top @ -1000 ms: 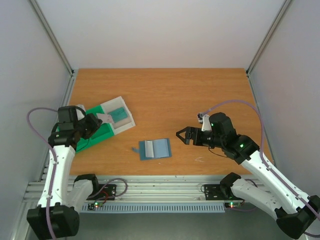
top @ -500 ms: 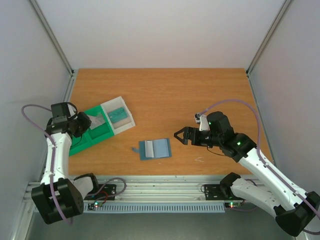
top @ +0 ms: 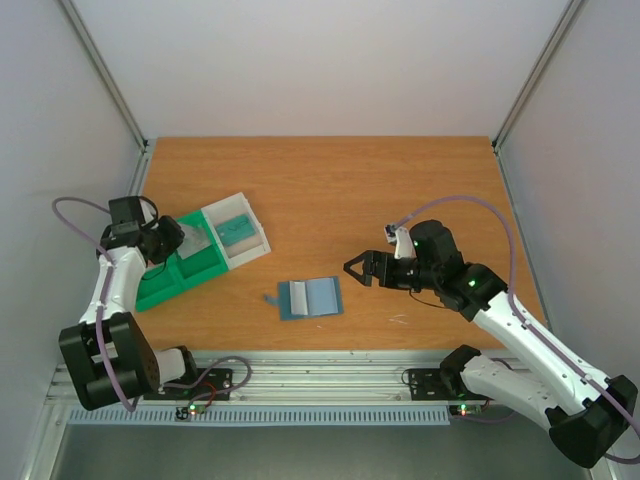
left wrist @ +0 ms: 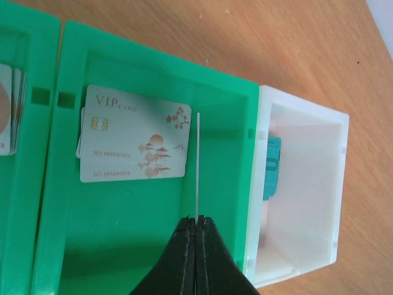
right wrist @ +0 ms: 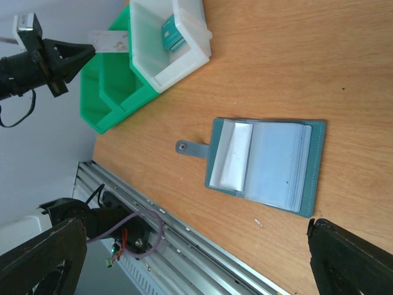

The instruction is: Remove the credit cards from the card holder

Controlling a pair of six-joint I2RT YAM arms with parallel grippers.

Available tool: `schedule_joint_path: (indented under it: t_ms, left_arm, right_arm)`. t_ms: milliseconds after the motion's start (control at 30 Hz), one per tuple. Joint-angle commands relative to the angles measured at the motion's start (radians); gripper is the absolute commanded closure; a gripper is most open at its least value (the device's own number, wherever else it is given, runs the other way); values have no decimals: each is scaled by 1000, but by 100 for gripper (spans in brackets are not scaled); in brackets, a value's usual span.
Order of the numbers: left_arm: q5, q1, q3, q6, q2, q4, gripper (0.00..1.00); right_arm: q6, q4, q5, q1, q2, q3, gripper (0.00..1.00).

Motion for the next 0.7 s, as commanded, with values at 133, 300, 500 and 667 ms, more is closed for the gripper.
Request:
schedule_joint_path:
  t_ms: [133, 300, 500, 667]
  left_arm:
    - [31, 7, -35, -34, 47, 197, 100]
    - [28, 7, -17, -20, 104, 179, 100]
    - [27, 7, -45, -16, 139, 230, 100]
    - [16, 7, -74, -21, 152, 284, 100]
  right_arm:
    - [2, 33, -20, 0, 11, -6, 2]
    - [-6, 33, -10, 0, 14, -8, 2]
    - [-3, 39, -20, 0, 24, -14, 2]
    - [-9, 40, -22, 1, 30, -11, 1]
